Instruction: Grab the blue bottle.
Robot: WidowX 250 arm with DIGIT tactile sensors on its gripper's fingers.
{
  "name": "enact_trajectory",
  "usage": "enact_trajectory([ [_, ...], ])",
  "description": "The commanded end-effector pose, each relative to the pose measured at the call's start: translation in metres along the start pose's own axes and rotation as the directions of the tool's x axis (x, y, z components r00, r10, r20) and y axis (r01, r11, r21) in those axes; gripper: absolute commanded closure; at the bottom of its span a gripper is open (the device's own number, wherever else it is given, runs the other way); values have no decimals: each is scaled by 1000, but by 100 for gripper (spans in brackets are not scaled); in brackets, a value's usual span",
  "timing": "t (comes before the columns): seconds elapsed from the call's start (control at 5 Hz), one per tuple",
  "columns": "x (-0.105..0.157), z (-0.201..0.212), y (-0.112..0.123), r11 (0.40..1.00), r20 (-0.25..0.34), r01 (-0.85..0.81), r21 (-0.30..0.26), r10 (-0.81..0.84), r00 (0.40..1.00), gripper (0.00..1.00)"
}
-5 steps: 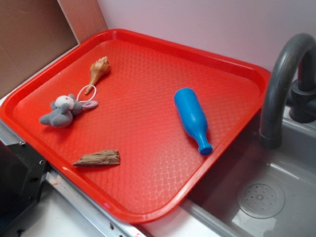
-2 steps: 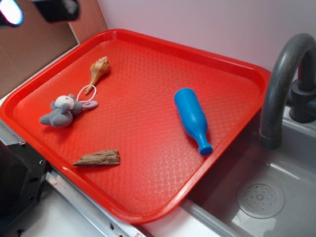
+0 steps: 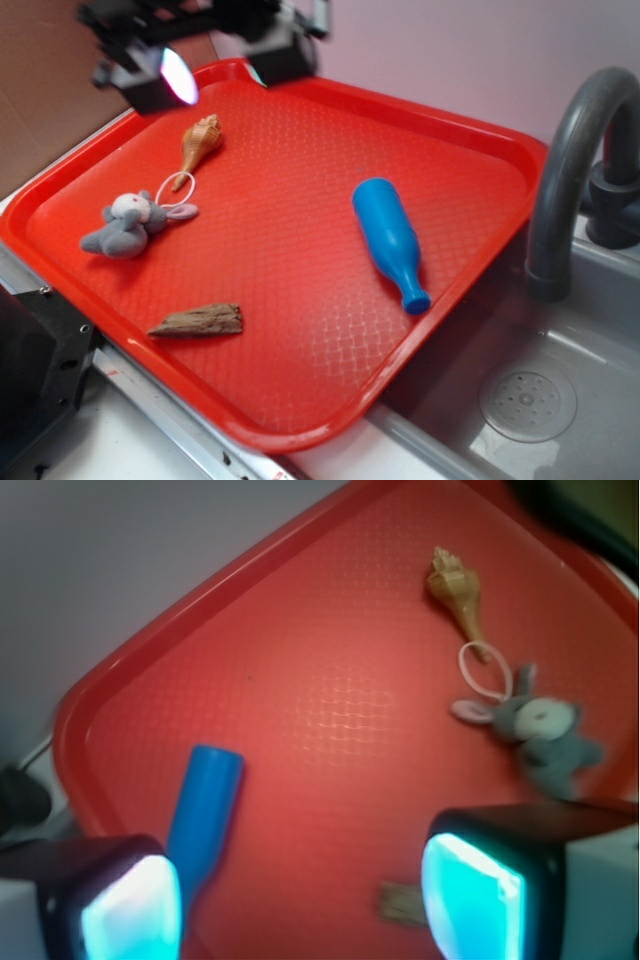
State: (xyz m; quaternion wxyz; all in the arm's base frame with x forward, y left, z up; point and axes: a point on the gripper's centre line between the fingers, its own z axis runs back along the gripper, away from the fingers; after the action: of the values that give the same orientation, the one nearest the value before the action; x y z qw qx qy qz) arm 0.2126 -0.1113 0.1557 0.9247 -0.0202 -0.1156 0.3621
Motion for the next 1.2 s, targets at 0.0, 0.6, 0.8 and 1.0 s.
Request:
enact_trajectory([
  [0.0,8,-41,-36,988,92,-155,1,154,984,0],
  [0.6,-29,-96,-66,976,24,-203,82,201,979,0],
  [0.8,-20,-104,-67,971,67,-208,118,201,977,0],
  [1.0,-8,-116,-59,963,65,-229,138,222,973,0],
])
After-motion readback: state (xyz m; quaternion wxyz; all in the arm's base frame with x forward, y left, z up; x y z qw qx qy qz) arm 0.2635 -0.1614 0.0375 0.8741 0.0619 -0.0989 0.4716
